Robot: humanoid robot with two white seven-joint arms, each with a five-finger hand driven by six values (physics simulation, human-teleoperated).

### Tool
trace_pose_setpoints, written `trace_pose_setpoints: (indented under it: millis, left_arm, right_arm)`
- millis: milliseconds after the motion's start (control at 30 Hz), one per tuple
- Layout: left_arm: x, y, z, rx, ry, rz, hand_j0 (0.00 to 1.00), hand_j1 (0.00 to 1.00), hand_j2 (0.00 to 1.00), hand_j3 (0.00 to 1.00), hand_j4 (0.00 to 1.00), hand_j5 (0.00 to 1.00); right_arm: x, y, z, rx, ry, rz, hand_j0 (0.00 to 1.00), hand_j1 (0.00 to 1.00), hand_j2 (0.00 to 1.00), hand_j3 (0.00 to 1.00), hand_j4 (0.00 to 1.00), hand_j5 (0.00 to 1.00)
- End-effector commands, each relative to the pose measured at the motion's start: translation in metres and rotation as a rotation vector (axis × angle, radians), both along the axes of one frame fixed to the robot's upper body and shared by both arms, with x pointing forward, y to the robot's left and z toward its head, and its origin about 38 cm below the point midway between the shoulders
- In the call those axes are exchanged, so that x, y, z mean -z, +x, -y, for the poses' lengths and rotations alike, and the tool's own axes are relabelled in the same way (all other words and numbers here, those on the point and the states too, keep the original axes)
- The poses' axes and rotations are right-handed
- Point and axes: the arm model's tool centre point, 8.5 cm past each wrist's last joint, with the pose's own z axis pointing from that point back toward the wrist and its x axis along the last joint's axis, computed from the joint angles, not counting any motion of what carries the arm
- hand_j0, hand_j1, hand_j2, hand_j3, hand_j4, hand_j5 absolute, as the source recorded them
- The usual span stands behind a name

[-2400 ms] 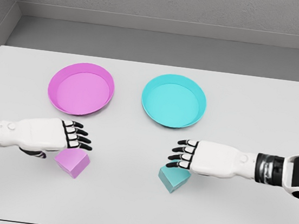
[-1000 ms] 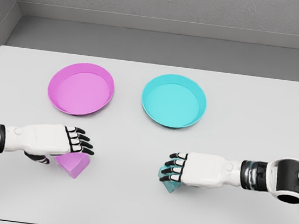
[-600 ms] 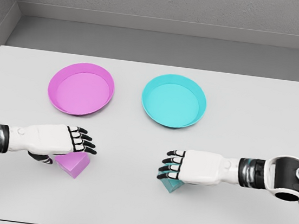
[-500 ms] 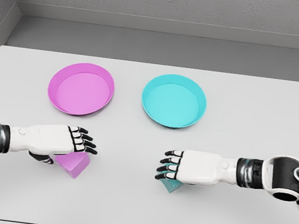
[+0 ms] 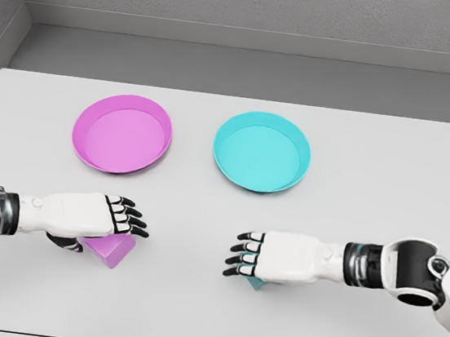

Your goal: Place the blocks in the corresponding plates according to their colors

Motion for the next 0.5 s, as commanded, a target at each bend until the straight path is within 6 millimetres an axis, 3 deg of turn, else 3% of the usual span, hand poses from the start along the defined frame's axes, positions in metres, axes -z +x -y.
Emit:
trace_pose_setpoints:
  millis: [0,467]
  left_arm:
    - [0.0,0.0,0.0,-0.002,-0.004,-0.001,1.0,1.0,1.0,1.0,1.0,1.0]
    - [0.011,0.002,0.001,-0.022,-0.009,-0.022,1.0,1.0,1.0,1.0,1.0,1.0]
  right_arm:
    - [0.001,0.0,-0.001,0.0,-0.003,0.003,1.0,1.0,1.0,1.0,1.0,1.0]
    - [0.014,-0.001,-0.002,-0.004,-0.036,-0.001,1.0,1.0,1.0,1.0,1.0,1.0]
